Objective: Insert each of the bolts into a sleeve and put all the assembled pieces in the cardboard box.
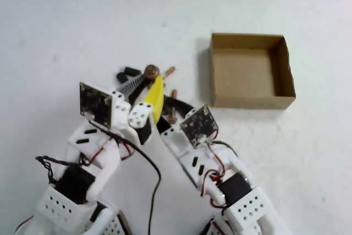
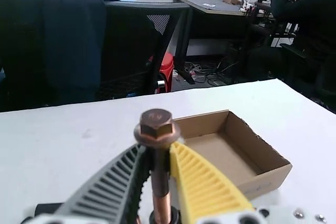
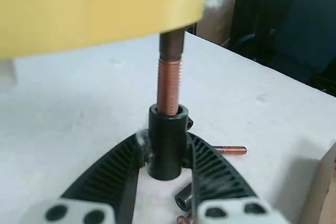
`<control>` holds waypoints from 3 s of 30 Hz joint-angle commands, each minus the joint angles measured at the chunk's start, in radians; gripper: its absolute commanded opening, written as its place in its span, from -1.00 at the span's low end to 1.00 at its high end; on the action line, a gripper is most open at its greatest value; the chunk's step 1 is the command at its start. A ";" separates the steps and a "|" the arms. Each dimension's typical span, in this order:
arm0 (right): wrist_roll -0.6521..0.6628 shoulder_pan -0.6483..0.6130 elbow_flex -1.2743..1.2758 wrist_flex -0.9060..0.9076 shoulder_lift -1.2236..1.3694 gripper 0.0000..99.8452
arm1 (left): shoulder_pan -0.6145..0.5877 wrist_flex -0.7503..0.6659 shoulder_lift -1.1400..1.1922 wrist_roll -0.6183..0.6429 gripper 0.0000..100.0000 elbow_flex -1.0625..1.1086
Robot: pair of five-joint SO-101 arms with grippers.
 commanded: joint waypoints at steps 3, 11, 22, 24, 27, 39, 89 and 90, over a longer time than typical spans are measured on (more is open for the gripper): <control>0.011 -0.001 -0.071 -0.031 -0.013 -0.97 | 0.016 0.052 -0.021 0.008 -0.95 0.011; 0.012 0.001 -0.071 -0.042 -0.013 -0.97 | 0.016 0.051 -0.021 0.008 -0.95 0.120; 0.015 0.002 -0.066 -0.053 -0.013 -0.97 | 0.008 0.034 -0.022 0.000 -0.92 0.167; 0.015 0.002 -0.066 -0.051 -0.013 -0.97 | 0.007 0.015 -0.022 0.000 -0.81 0.173; 0.015 0.002 -0.066 -0.048 -0.013 -0.97 | 0.007 0.008 -0.022 0.000 -0.49 0.173; 0.015 0.002 -0.064 -0.045 -0.013 -0.97 | -0.124 0.006 -0.022 0.002 -0.16 0.140; 0.236 0.605 -1.073 0.739 0.711 -0.97 | -0.644 0.457 -0.452 -0.325 -0.96 0.293; 0.236 0.605 -1.109 0.739 0.779 -0.97 | -0.644 0.457 -0.452 -0.325 -0.96 0.313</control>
